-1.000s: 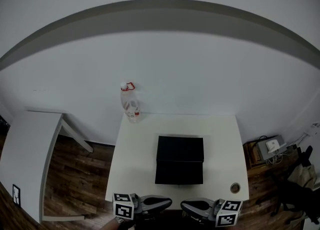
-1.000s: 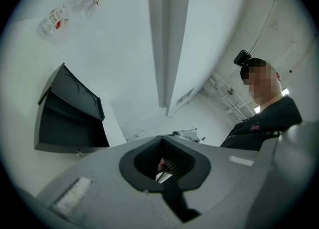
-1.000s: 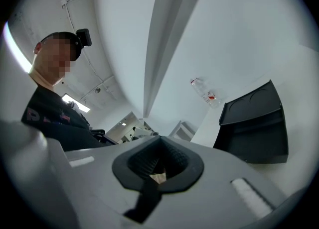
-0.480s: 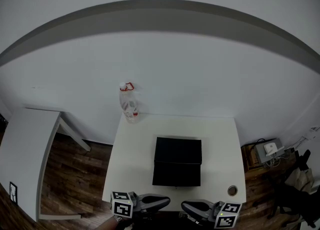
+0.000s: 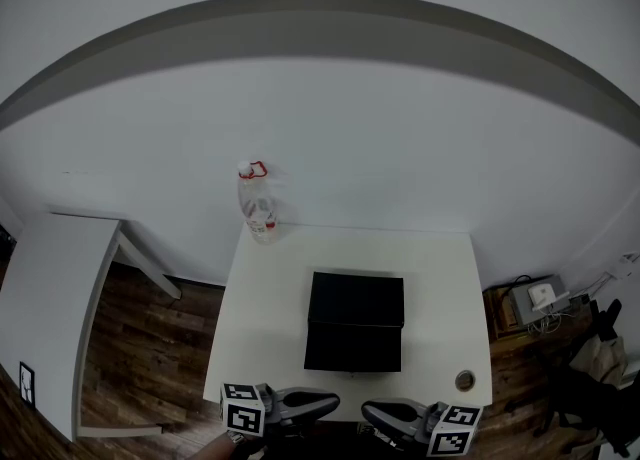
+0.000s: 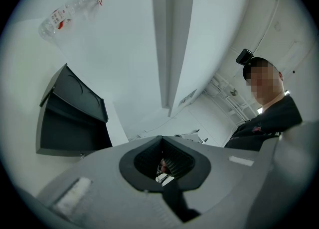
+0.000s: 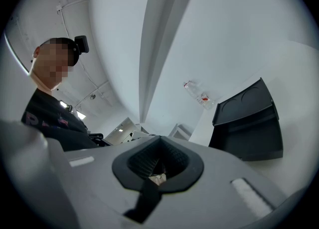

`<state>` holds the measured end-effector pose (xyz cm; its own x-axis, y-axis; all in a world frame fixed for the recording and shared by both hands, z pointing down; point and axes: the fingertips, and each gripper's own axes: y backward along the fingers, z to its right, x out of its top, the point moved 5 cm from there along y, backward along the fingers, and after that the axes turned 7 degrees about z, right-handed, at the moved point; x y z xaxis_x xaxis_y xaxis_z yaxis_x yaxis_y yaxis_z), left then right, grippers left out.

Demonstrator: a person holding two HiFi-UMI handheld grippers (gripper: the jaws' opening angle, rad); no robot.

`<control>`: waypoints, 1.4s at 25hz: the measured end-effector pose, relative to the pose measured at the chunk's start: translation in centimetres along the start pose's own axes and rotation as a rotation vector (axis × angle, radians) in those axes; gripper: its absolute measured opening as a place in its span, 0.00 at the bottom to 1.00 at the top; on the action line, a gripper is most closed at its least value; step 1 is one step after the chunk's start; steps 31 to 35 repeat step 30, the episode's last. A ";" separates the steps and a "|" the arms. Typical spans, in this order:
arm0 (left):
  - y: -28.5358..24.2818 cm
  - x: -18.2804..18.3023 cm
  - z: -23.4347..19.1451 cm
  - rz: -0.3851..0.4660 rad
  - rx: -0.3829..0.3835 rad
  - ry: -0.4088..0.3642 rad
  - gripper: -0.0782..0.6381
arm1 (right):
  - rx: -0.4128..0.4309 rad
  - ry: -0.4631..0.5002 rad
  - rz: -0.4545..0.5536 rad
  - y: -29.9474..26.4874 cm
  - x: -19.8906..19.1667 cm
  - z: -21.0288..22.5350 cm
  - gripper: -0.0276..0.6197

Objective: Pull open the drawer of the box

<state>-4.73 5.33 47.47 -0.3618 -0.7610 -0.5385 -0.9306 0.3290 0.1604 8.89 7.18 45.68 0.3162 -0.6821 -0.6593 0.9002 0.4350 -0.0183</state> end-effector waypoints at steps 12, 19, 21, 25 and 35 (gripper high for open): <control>0.0 -0.3 0.4 -0.007 0.000 -0.004 0.11 | -0.006 0.014 0.009 0.3 -0.1 -0.5 0.05; 0.2 -0.4 0.7 -0.002 0.000 -0.011 0.11 | -0.007 0.025 0.017 0.5 -0.4 -0.8 0.05; 0.3 -0.5 0.9 -0.001 0.000 -0.012 0.11 | -0.006 0.027 0.020 0.5 -0.4 -1.0 0.05; 0.4 -0.6 1.1 0.003 -0.001 -0.014 0.11 | -0.006 0.031 0.021 0.6 -0.5 -1.3 0.05; 0.3 -0.6 1.1 0.005 -0.003 -0.012 0.11 | -0.007 0.032 0.024 0.7 -0.5 -1.3 0.05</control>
